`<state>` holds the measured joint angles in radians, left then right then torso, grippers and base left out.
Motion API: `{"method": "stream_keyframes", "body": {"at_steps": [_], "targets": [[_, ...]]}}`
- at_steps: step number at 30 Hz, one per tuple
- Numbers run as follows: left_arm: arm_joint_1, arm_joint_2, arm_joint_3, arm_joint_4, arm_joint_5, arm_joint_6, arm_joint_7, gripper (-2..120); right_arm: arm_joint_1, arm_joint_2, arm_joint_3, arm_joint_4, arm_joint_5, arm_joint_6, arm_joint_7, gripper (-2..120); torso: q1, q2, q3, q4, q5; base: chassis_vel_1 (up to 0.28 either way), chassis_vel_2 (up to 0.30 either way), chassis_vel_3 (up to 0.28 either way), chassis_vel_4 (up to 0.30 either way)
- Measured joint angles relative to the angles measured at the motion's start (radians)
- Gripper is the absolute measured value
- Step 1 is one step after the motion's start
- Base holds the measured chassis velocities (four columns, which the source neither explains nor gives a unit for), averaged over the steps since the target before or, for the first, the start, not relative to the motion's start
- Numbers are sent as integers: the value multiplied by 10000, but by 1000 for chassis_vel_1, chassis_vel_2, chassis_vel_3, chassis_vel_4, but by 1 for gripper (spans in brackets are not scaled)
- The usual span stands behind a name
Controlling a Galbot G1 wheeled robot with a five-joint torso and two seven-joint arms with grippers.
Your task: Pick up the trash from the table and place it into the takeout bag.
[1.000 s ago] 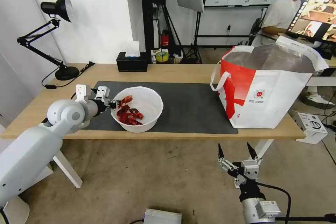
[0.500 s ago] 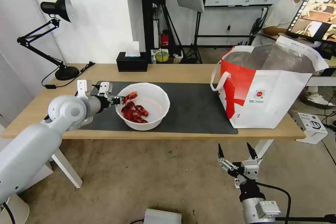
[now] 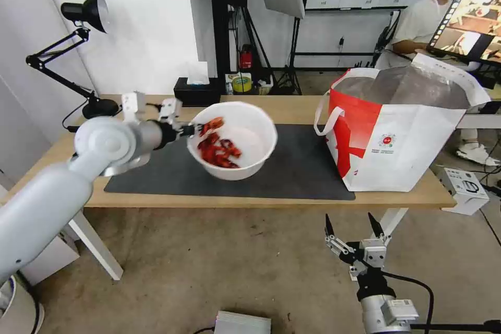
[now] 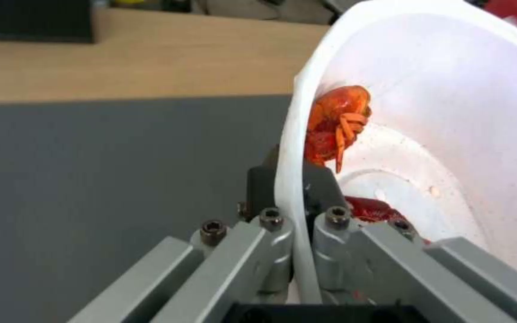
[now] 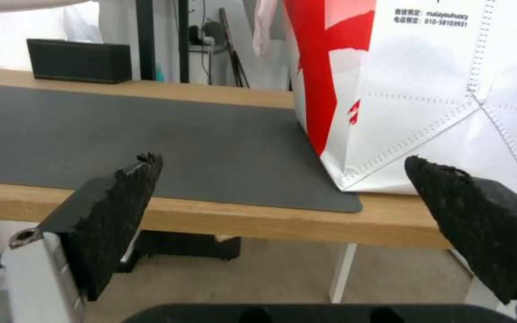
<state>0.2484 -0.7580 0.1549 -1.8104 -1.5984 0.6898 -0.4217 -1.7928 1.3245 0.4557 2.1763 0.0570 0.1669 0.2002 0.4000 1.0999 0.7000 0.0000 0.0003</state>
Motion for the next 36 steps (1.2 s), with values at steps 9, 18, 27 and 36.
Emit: {"method": "stream_keyframes", "body": {"at_steps": [9,18,27,36], "targets": [[-2994,-2033,1763,1829,-389,-25,-235,0,1,0,0,0,0,0,0,100,1,0,1,0,2,0,0,0,0],[-4350,-3189,2318,2800,-630,-50,-223,0,0,0,0,0,0,0,0,100,1,0,0,2,-3,0,0,0,0],[-5222,-3905,2615,3599,-895,-79,-343,0,0,0,1,0,0,0,0,100,1,0,0,2,-2,0,0,0,0],[-6071,-5473,2754,4823,-1051,-128,-683,0,0,0,0,0,0,0,0,100,1,-1,1,2,-2,0,0,0,0]]}}
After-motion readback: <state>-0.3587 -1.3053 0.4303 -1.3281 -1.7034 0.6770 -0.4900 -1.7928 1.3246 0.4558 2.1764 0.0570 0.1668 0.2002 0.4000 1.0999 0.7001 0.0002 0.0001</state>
